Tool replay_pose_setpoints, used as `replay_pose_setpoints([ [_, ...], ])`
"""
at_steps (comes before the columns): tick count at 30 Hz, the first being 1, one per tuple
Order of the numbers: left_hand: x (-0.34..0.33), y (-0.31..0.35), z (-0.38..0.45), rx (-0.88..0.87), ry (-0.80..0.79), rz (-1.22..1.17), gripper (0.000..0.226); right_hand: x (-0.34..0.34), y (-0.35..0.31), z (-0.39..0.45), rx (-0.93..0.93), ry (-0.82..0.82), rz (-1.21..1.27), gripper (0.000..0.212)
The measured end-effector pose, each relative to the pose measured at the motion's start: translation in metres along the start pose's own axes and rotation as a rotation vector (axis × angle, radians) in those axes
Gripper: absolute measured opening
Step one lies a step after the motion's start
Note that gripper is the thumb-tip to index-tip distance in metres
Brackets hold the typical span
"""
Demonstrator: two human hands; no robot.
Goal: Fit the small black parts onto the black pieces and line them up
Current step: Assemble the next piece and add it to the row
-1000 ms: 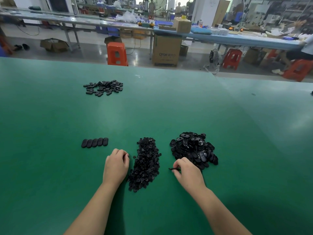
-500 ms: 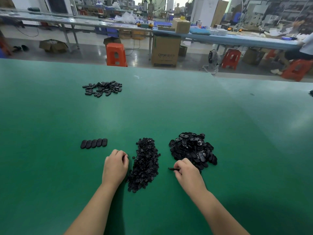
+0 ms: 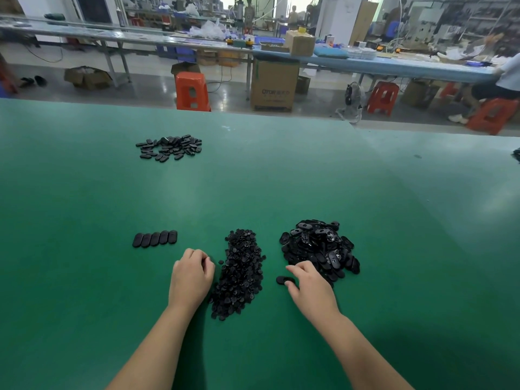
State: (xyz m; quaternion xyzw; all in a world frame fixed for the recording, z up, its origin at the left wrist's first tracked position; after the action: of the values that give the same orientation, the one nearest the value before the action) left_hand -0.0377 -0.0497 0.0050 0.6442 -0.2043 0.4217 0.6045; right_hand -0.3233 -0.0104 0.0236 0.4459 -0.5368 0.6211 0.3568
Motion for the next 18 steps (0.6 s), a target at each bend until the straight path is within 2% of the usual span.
replay_pose_setpoints([
  [6, 0.001, -0.001, 0.001, 0.015, 0.017, -0.066, 0.018, 0.0, -0.006, 0.007, -0.004, 0.001, 0.049, 0.013],
  [8, 0.001, -0.002, 0.002, 0.015, 0.019, -0.08, 0.018, -0.001, -0.008, 0.008, -0.034, 0.021, 0.146, 0.003],
  [9, 0.0, -0.003, 0.002, 0.014, 0.017, -0.086, 0.019, -0.002, -0.009, 0.008, -0.065, 0.042, 0.289, 0.006],
  [11, 0.0, -0.003, 0.003, 0.009, 0.016, -0.085, 0.02, -0.004, -0.015, 0.009, -0.134, 0.088, 0.756, 0.004],
  [13, 0.0, -0.004, 0.004, 0.006, 0.019, -0.083, 0.019, -0.007, -0.025, 0.008, -0.182, 0.137, 1.125, 0.015],
  [15, 0.001, -0.004, 0.004, 0.012, 0.019, -0.091, 0.017, -0.013, -0.03, 0.007, -0.214, 0.178, 1.258, 0.026],
  [18, 0.003, -0.003, 0.003, 0.004, 0.023, -0.107, 0.013, -0.022, -0.033, 0.005, -0.247, 0.223, 1.279, 0.03],
])
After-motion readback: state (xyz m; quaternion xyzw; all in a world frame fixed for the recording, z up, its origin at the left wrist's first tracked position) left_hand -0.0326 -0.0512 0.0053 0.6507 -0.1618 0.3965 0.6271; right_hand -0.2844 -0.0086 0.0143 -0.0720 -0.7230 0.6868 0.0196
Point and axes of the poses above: each hand's wrist, its own z-axis towards the middle knuckle, its own x-axis out of the back of the hand, y = z × x, the point moved 4 cm from there along z, towards the middle knuckle, and after that the axes turned 10 degrees about x, right-handed, at the moved point
